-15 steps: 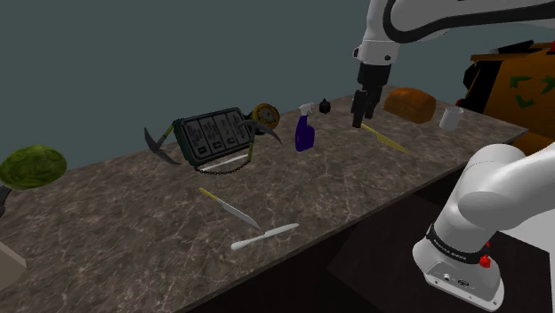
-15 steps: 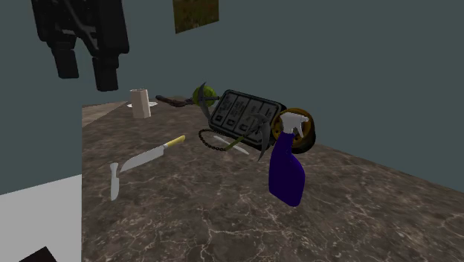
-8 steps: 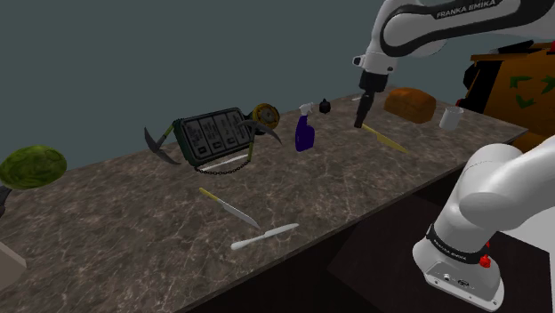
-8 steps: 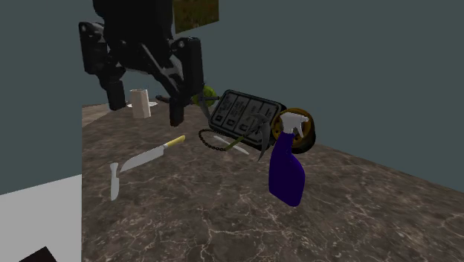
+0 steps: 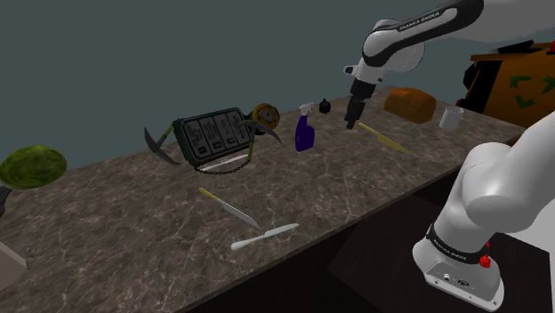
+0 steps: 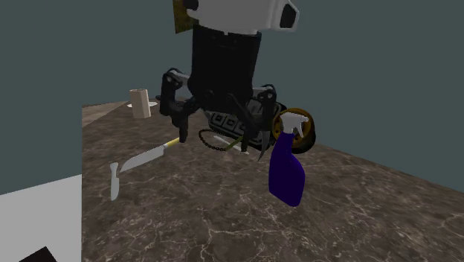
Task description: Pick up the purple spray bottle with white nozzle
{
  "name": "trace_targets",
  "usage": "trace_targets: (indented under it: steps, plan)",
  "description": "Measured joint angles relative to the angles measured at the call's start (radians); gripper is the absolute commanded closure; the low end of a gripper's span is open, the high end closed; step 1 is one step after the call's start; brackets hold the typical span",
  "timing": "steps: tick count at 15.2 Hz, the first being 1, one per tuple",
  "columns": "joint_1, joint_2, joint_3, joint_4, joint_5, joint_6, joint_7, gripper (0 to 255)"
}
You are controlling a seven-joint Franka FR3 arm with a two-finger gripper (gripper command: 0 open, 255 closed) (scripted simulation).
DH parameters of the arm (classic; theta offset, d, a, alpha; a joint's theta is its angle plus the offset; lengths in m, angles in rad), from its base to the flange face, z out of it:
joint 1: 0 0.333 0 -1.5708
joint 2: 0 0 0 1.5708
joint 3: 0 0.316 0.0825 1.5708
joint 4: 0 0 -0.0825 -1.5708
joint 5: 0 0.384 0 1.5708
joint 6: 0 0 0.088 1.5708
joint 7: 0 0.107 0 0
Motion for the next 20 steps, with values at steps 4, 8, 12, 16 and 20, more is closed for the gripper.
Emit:
trace_targets:
  steps: [4,8,12,16,20]
  plan:
    - [0.086,0.192,-0.132,0.120,0.152,0.031,-0.287,0]
    - [0.120,0.421,-0.215,0.274,0.371,-0.012,-0.597,0]
    - [0.053,0.654,-0.198,0.468,0.575,-0.117,-0.850,0]
    - [-0.052,0.850,-0.128,0.676,0.709,-0.222,-1.019,0]
    - [-0.133,0.988,-0.065,0.851,0.780,-0.292,-1.110,0]
